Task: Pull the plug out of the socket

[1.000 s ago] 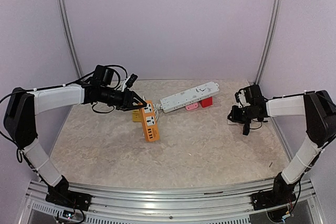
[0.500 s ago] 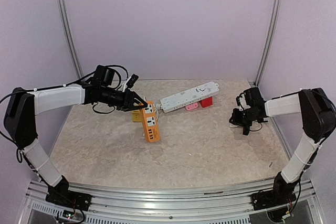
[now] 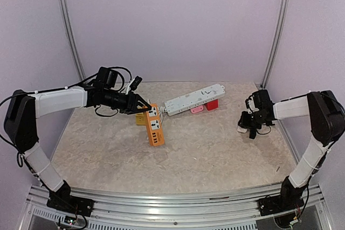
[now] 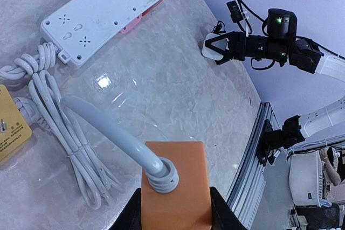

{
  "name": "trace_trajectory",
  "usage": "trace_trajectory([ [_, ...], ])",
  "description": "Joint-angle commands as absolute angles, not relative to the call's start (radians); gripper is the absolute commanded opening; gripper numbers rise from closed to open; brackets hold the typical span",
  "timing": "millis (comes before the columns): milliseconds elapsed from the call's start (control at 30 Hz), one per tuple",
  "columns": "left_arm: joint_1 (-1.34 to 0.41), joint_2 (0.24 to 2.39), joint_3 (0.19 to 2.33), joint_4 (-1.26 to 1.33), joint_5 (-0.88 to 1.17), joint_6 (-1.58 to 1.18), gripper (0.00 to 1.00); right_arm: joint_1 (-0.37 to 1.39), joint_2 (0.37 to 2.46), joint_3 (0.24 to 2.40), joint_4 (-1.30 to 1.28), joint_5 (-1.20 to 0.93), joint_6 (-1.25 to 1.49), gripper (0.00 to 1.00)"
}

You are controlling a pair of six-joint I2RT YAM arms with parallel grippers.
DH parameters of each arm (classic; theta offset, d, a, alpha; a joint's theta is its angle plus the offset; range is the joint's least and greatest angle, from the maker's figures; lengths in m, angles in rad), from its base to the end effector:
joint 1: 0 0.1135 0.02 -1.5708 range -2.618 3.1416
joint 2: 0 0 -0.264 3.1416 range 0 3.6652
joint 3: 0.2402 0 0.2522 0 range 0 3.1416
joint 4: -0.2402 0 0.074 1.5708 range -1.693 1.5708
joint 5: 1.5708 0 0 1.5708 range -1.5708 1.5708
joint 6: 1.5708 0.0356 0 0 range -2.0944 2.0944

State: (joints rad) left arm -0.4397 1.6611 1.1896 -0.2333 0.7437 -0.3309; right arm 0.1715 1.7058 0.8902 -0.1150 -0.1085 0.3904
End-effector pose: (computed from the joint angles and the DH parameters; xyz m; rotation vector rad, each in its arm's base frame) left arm 0.3206 -0.1774 0.2537 0.5430 2.2904 -1.2397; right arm 0.3269 0.0605 0.1501 0.2312 2.5214 0.3648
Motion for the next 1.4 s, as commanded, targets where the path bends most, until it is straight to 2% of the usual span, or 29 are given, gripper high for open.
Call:
trace_trajectory([
  [0,-0.44,1.655,1.198,-0.21,0.75,-0.319,0.16,0.156,1.728,0.902,-0.132,-0.095,0.384,0.3],
  [467,-0.44,1.655,1.198,-0.21,0.752,-0.319,0.16,0.153,1.657,0.923,-0.216,0.014,0.355,0.4],
  [700,-0.443,1.655,1.197,-0.207,0.753,-0.321,0.16,0.152,1.6,0.939,-0.259,0.041,0.338,0.5],
  [1000,-0.46,1.653,1.192,-0.176,0.783,-0.37,0.16,0.152,1.526,0.949,-0.308,0.069,0.328,0.54],
  [1100,-0.462,1.648,1.183,-0.148,0.802,-0.411,0.16,0.155,1.461,0.934,-0.291,0.022,0.321,0.55],
  [1367,-0.487,1.653,1.079,0.117,0.806,-0.673,0.16,0.27,1.249,0.921,-0.235,-0.137,0.278,0.69],
])
